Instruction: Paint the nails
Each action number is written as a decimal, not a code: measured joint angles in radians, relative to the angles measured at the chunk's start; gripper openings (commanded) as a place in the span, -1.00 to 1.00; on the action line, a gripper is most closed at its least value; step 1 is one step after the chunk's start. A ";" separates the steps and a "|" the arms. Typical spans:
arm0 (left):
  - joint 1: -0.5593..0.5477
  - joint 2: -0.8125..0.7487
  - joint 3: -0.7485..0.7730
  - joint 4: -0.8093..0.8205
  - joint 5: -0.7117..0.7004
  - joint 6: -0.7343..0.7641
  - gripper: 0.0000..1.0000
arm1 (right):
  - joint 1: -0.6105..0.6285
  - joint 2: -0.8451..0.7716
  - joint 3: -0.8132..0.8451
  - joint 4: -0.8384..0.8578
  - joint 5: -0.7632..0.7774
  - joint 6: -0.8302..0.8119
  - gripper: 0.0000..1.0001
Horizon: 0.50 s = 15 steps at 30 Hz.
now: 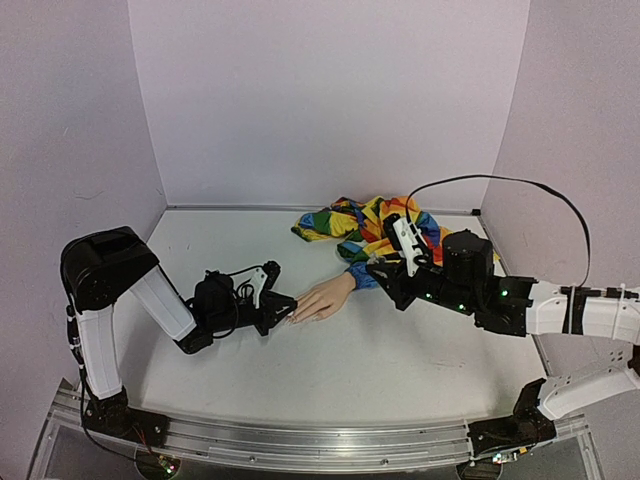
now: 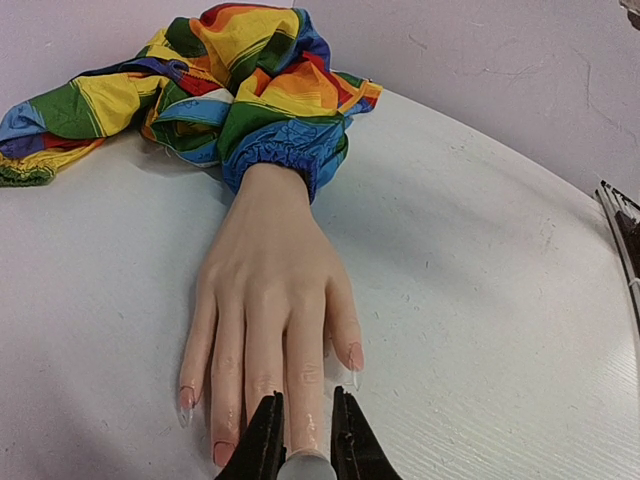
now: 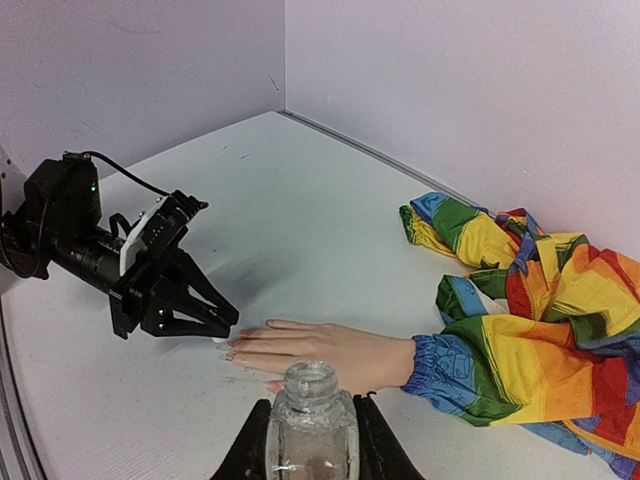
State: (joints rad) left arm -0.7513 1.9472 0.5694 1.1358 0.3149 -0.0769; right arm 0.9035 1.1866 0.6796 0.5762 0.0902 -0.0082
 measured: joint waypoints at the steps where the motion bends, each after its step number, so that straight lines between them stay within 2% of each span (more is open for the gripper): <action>1: 0.000 0.000 0.000 0.000 0.000 0.000 -1.00 | 0.000 0.001 0.000 0.000 0.000 0.000 -1.00; 15: 0.001 0.009 0.018 0.001 0.005 0.002 -1.00 | 0.000 0.007 0.000 0.001 -0.004 0.000 -1.00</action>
State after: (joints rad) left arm -0.7506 1.9560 0.5869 1.1366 0.3195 -0.0746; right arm 0.9035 1.1934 0.6796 0.5770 0.0860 -0.0082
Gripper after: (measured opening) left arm 0.155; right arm 0.221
